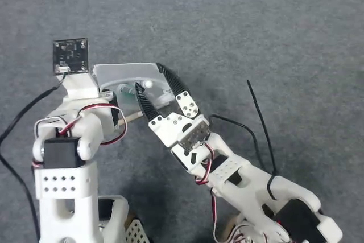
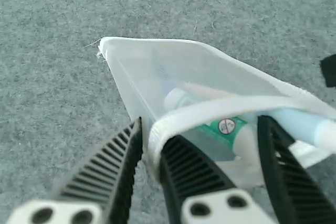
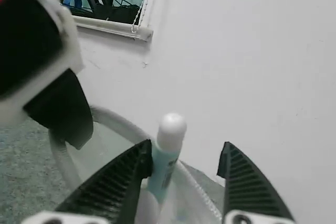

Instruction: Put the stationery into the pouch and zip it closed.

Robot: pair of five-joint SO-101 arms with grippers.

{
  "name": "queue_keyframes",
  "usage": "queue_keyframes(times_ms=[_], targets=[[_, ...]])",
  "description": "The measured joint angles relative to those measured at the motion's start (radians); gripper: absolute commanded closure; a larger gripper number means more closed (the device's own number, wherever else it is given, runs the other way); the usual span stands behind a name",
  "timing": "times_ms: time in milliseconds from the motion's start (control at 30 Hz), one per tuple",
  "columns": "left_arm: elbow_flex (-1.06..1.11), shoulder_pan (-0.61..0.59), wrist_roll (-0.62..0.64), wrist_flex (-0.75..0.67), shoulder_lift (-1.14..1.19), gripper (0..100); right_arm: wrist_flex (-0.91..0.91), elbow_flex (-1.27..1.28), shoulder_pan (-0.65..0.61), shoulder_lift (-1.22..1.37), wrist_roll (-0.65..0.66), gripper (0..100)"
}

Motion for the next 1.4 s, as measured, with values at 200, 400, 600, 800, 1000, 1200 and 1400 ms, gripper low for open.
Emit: queue_keyframes(times_ms=[200, 400, 600, 800, 1000, 1200, 1400], targets=[[0.000, -0.005, 0.000, 0.000, -0.002, 99, 0.029, 0.068, -0.005, -0.086, 0.000, 81.5], [0.000, -0.015, 0.000, 0.000, -0.002, 99, 0.391, 0.069, -0.006, -0.336, -0.044, 81.4], [0.000, -0.015, 0.000, 0.000, -0.002, 99, 0.810, 0.021, -0.017, -0.566, -0.186, 81.7], [0.000, -0.015, 0.000, 0.000, -0.002, 99, 1.056, -0.020, -0.017, -0.717, -0.241, 81.8], [0.000, -0.015, 0.000, 0.000, -0.002, 99, 1.076, -0.020, -0.017, -0.749, -0.242, 88.3], [0.000, -0.017, 0.000, 0.000, -0.002, 99, 1.076, -0.020, -0.017, -0.832, -0.242, 98.2], [0.000, -0.017, 0.000, 0.000, -0.002, 99, 1.076, -0.020, -0.015, -0.924, -0.242, 99.3]])
